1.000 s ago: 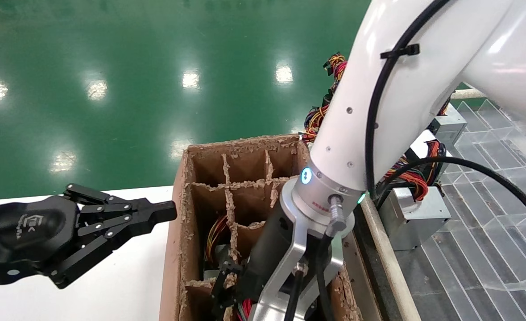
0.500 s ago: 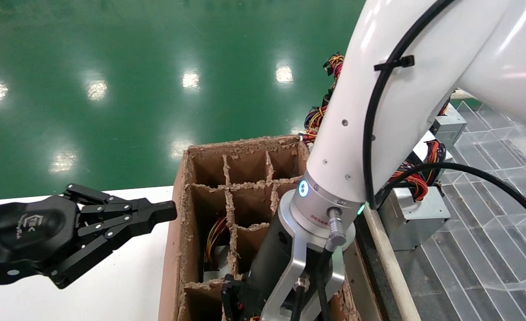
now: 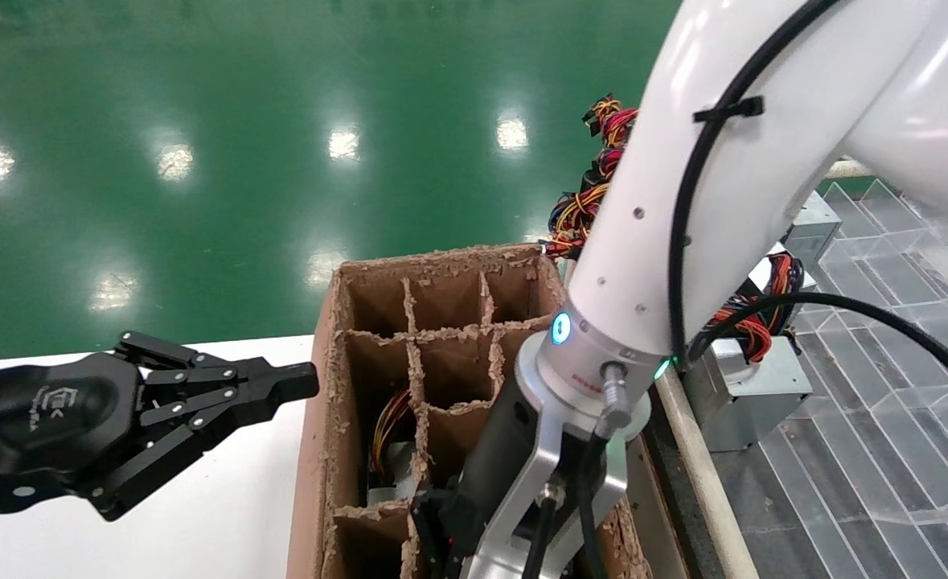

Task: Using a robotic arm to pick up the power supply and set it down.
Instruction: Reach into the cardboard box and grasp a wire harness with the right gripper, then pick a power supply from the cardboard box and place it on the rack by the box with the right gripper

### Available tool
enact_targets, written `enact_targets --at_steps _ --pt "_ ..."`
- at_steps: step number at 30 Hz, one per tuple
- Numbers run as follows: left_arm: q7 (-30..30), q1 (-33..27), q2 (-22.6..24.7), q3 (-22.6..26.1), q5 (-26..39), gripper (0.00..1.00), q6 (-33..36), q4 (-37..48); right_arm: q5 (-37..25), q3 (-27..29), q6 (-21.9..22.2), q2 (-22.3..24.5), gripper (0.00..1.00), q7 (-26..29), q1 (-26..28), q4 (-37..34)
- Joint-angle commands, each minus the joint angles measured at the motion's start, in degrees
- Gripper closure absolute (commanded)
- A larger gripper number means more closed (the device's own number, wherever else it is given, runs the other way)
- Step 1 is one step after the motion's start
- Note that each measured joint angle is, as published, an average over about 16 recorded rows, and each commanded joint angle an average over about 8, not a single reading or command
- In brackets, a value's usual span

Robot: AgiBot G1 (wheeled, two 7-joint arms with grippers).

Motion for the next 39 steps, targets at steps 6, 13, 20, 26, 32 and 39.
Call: enact_targets --at_steps 6,13,20,26,32,39 --pt "0.0 0.0 0.0 0.0 0.0 1.0 0.0 0.0 2.35 0.88 -0.53 2.01 1.0 0.5 0.41 -2.06" --pt "0.0 0.0 0.0 0.0 0.0 1.0 0.0 0.0 5.11 2.03 -1.76 4.56 1.0 0.72 1.8 -4.51" --pt "0.0 0.0 0.0 0.0 0.0 1.0 0.0 0.0 9.5 3.49 -2.73 7.41 1.0 1.3 3.81 -6.39" --pt "0.0 0.0 0.0 0.0 0.0 1.0 0.0 0.0 12.3 4.11 -2.73 9.37 1.0 1.84 5.54 -7.0" --pt "0.0 0.0 0.0 0.0 0.0 1.0 0.0 0.0 15.39 5.07 -2.48 12.04 1.0 2.91 7.23 -7.32" --pt "0.0 0.0 0.0 0.0 0.0 1.0 0.0 0.0 17.8 6.39 -1.56 15.84 1.0 4.15 9.55 -6.88"
